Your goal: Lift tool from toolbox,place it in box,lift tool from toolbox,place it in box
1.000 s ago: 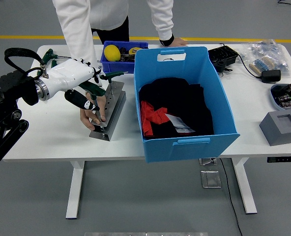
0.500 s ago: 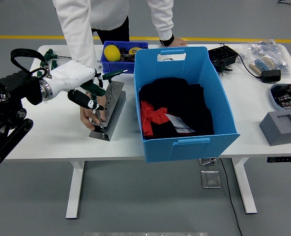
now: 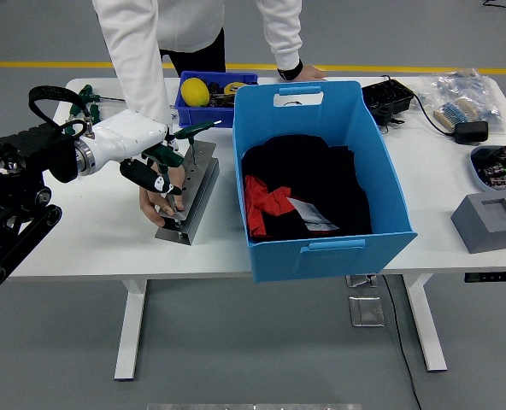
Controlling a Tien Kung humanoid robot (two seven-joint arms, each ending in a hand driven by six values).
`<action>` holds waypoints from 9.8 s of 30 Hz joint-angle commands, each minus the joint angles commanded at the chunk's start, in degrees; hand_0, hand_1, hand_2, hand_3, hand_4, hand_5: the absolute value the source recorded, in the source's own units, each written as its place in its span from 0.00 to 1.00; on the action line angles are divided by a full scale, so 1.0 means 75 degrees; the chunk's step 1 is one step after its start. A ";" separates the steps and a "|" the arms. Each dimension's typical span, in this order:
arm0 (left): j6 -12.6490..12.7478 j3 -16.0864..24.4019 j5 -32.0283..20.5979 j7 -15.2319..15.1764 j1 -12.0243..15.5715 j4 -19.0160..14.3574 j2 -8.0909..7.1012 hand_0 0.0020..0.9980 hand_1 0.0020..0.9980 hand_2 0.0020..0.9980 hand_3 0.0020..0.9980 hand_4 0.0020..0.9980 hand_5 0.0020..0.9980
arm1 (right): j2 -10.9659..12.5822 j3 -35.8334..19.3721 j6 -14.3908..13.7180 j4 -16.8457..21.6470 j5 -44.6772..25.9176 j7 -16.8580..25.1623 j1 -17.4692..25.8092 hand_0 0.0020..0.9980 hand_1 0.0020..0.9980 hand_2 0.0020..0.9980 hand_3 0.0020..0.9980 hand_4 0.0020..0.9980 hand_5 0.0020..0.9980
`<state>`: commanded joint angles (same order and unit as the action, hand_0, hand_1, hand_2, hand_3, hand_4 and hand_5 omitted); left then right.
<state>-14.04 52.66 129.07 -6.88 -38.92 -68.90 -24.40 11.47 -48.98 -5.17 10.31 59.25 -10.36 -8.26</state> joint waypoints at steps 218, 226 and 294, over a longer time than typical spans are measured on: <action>0.2127 -0.2830 -0.2867 -0.0999 -0.3613 0.2758 0.3144 0.53 0.67 0.73 0.61 0.86 0.51 | 0.0163 0.0035 0.0073 0.0000 0.0451 -0.0105 -0.0217 0.65 0.64 0.73 0.57 0.84 0.66; 0.2062 -0.2370 -0.2588 -0.0948 -0.3479 0.2513 0.2942 0.53 0.67 0.73 0.61 0.86 0.51 | 0.0121 -0.0055 0.0066 0.0000 0.0485 -0.0108 -0.0189 0.66 0.64 0.73 0.57 0.84 0.66; 0.1408 -0.1883 -0.0404 -0.0229 -0.2378 0.2925 0.1465 0.75 0.78 0.79 0.65 0.93 0.48 | 0.0017 -0.0068 0.0028 0.0000 0.0341 -0.0093 -0.0021 0.66 0.64 0.73 0.57 0.84 0.66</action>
<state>-3.47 38.53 126.04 -8.60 -56.76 -46.96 -13.42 11.59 -49.49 -4.96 10.31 61.80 -11.06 -8.42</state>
